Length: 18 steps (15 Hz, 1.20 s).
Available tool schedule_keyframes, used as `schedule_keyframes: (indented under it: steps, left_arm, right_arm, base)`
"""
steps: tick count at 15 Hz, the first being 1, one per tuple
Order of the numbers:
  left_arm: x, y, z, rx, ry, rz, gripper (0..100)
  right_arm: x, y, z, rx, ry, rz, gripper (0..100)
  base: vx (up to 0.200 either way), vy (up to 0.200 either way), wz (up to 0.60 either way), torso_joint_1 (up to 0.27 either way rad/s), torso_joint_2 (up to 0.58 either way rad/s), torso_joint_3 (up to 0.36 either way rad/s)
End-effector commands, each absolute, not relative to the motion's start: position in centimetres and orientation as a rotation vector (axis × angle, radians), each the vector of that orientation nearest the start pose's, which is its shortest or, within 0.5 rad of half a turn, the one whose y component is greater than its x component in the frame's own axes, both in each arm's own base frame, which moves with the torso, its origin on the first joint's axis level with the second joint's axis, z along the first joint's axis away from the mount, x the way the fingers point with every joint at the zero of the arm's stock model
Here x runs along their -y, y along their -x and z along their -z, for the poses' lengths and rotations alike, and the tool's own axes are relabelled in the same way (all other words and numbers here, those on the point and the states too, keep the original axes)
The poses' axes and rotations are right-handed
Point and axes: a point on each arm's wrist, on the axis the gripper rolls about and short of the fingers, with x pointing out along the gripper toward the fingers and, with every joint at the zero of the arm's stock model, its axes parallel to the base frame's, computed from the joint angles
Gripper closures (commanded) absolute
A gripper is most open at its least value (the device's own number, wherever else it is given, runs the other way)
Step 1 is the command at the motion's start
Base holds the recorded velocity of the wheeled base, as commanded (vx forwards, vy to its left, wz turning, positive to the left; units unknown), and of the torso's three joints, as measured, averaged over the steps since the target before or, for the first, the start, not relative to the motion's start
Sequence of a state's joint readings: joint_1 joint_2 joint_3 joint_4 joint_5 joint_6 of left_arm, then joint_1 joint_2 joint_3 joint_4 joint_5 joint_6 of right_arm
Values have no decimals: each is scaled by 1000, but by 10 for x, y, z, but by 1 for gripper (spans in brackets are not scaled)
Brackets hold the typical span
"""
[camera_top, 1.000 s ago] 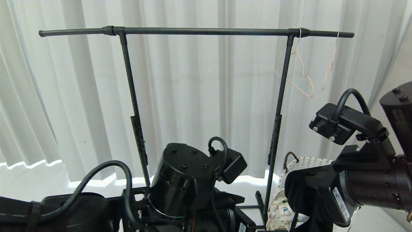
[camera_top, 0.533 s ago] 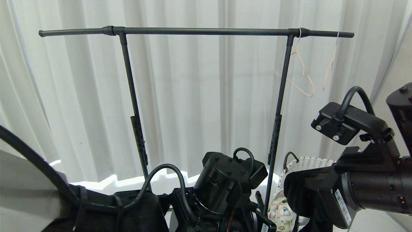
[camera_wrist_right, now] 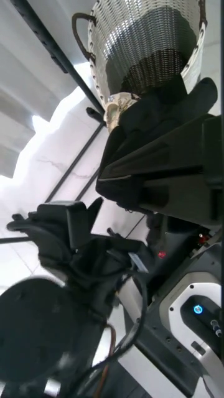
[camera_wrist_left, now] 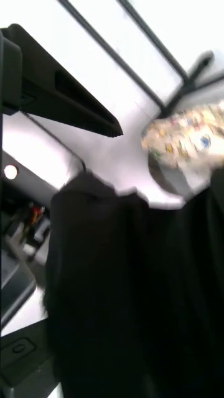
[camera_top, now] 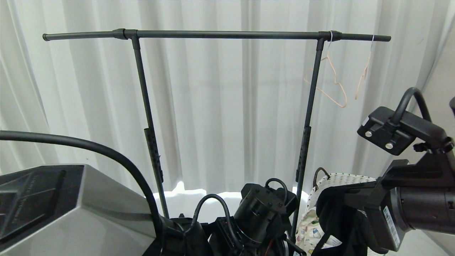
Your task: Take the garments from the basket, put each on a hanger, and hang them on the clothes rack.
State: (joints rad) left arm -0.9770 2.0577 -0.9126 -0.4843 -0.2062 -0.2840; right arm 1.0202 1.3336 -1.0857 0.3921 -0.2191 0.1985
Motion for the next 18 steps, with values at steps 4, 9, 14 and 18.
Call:
schedule_keyframes:
  steps: [4, 9, 14, 18]
  left_arm:
    - [300, -200, -58, -814, -83, 984, 0]
    - [292, -194, -60, -800, -112, 919, 100]
    - [277, -174, -63, -818, -143, 932, 100]
    - [266, -153, -118, -693, -31, 994, 100]
  right_arm:
    - [-165, -108, -262, -600, 196, -706, 100]
    - [-165, -108, -260, -605, 203, -698, 100]
    - [-161, -109, -249, -627, 237, -641, 100]
    - [-146, -108, -242, -625, 249, -561, 100]
  base:
    - [0, 0, 0, 0, 0, 0]
    - [0, 0, 0, 0, 0, 0]
    - [0, 0, 0, 0, 0, 0]
    - [0, 0, 0, 0, 0, 0]
